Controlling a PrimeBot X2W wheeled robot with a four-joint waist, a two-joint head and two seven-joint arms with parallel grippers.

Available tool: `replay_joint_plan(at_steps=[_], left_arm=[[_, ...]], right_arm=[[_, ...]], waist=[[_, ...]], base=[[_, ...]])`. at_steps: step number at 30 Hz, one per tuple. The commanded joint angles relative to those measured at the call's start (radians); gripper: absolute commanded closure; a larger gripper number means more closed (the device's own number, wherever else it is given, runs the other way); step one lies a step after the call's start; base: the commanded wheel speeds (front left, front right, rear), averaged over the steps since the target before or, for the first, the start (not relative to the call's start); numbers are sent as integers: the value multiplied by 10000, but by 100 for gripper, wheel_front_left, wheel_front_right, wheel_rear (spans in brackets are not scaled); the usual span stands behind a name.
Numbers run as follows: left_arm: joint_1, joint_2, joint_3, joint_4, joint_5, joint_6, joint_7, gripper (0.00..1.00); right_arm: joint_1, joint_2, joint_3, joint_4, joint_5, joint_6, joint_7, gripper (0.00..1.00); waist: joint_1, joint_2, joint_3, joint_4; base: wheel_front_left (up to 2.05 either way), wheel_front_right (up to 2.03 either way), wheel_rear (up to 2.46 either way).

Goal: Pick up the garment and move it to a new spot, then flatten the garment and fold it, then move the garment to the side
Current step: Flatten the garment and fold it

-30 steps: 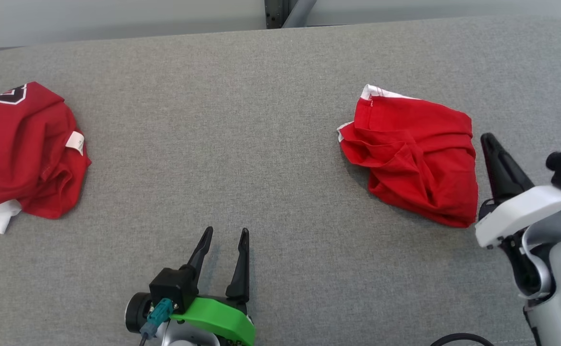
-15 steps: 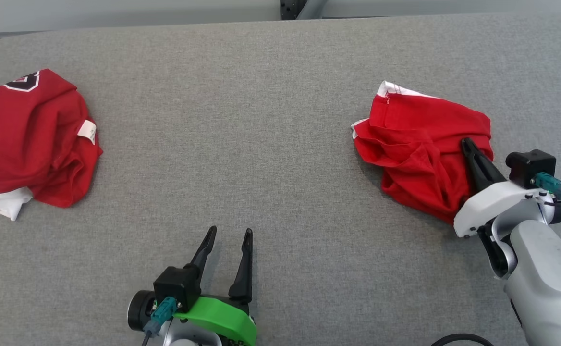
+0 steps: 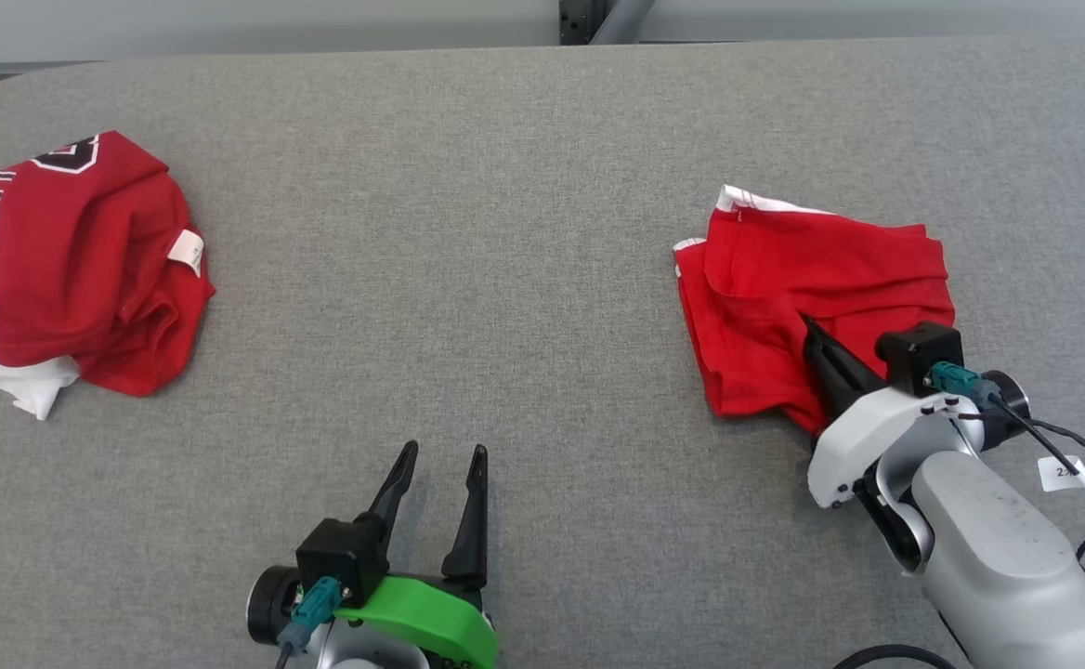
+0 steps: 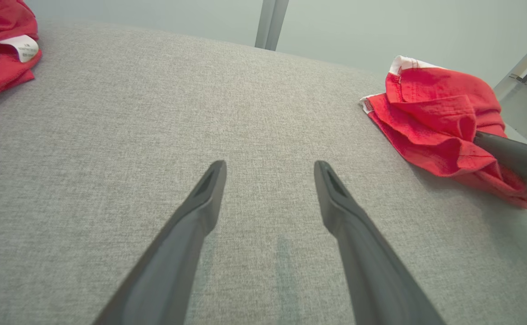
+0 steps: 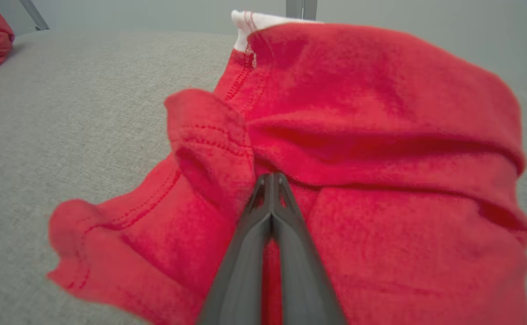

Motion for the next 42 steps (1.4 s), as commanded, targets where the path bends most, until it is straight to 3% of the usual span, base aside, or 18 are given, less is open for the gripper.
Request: replay_joint_plan(at_steps=[1,15,23,42], left_arm=[[48,23,3,-18,-40,32,-53,0],[175,14,86,-27,-95,67,-63,0],[261,-17,128,-68,-99,82,-74,0],[529,-115,275,26,-131,11,-74,0]], right_arm=[[128,-56,125,-127,159,-11,-36,100],[774,-553,1897,-1081,1467,-12,-38,100],[1204,-567,1626,-1875,1596,-12,-39,100],[1845,-350,2141,-2404,1644,-12,-40,100]], waist=[[0,0,-9,-23],[0,0,-127,-78],[0,0,-211,-117],[0,0,-724,-315]], base=[[0,0,0],[0,0,0],[0,0,0],[0,0,0]])
